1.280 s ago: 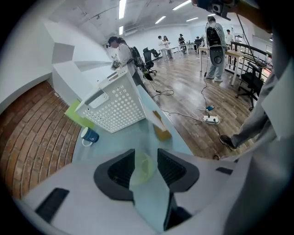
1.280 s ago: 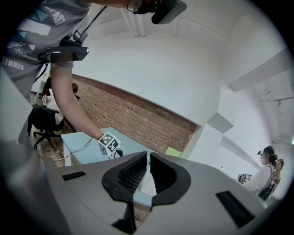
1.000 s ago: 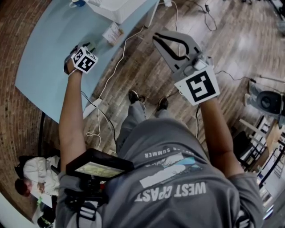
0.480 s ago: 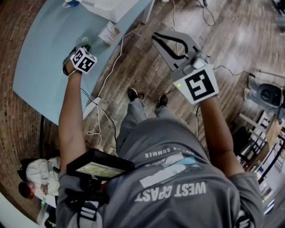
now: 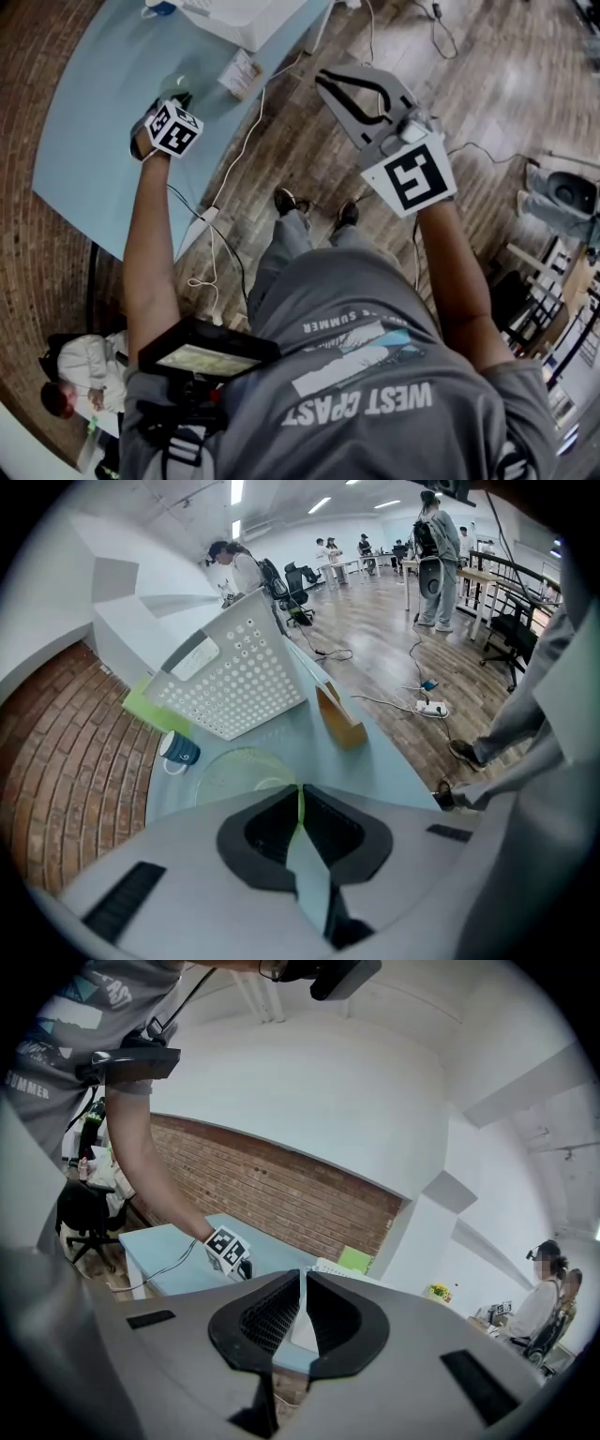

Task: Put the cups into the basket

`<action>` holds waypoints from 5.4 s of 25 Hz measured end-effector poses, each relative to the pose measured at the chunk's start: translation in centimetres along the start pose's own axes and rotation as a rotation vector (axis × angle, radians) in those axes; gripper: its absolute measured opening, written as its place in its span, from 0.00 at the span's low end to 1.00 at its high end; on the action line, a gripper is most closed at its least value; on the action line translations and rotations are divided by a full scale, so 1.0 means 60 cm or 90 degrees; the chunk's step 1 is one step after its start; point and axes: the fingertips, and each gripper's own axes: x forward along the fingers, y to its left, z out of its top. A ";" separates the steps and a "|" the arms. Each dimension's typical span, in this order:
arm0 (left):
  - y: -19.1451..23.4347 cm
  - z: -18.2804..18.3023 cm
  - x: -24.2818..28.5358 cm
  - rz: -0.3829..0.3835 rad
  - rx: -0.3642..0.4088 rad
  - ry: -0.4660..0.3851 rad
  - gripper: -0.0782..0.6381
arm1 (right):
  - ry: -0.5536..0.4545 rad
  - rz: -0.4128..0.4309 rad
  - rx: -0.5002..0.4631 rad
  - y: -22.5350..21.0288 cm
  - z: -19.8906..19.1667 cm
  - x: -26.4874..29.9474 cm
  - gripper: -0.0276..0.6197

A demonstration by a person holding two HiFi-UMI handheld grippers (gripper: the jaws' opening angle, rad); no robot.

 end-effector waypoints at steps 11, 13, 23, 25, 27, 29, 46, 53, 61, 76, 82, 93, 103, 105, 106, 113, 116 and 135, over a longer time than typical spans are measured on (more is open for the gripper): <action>0.065 0.059 -0.090 -0.025 0.018 -0.044 0.13 | -0.014 -0.013 -0.004 0.002 0.028 0.044 0.06; 0.083 0.073 -0.110 -0.020 0.024 -0.060 0.13 | -0.016 -0.020 -0.009 0.000 0.035 0.051 0.06; 0.165 0.182 -0.198 0.016 0.041 -0.118 0.13 | -0.045 -0.038 -0.014 -0.049 0.049 0.058 0.06; 0.182 0.212 -0.206 0.020 0.041 -0.127 0.13 | -0.049 -0.036 -0.015 -0.070 0.042 0.058 0.06; 0.198 0.236 -0.207 0.023 0.037 -0.131 0.13 | -0.053 -0.028 -0.015 -0.086 0.034 0.059 0.06; 0.217 0.260 -0.206 0.028 0.033 -0.133 0.13 | -0.060 -0.020 -0.015 -0.105 0.028 0.060 0.06; 0.268 0.463 -0.097 -0.012 0.067 -0.129 0.13 | -0.042 -0.036 0.026 -0.217 -0.093 0.031 0.06; 0.262 0.498 -0.041 -0.045 0.076 -0.130 0.13 | -0.008 -0.051 0.046 -0.238 -0.137 0.016 0.06; 0.264 0.515 0.026 -0.083 0.066 -0.115 0.13 | 0.023 -0.071 0.060 -0.263 -0.175 0.002 0.06; 0.249 0.526 0.141 -0.141 0.033 -0.070 0.13 | 0.074 -0.101 0.085 -0.296 -0.249 -0.048 0.06; 0.254 0.523 0.172 -0.143 0.028 -0.057 0.13 | 0.085 -0.106 0.094 -0.299 -0.272 -0.058 0.06; 0.246 0.522 0.228 -0.172 0.002 -0.030 0.13 | 0.107 -0.117 0.116 -0.308 -0.308 -0.081 0.06; 0.232 0.517 0.270 -0.194 -0.016 -0.010 0.13 | 0.122 -0.121 0.123 -0.307 -0.329 -0.089 0.06; 0.229 0.515 0.277 -0.199 -0.019 -0.006 0.13 | 0.124 -0.121 0.124 -0.308 -0.333 -0.090 0.06; 0.228 0.514 0.280 -0.201 -0.020 -0.004 0.13 | 0.125 -0.122 0.124 -0.308 -0.334 -0.090 0.06; 0.224 0.507 0.298 -0.213 -0.028 0.012 0.13 | 0.130 -0.119 0.128 -0.312 -0.344 -0.087 0.06; 0.219 0.501 0.302 -0.219 -0.033 0.013 0.13 | 0.133 -0.118 0.128 -0.307 -0.344 -0.087 0.06; 0.219 0.499 0.309 -0.169 -0.001 0.004 0.14 | 0.139 -0.124 0.129 -0.298 -0.349 -0.106 0.06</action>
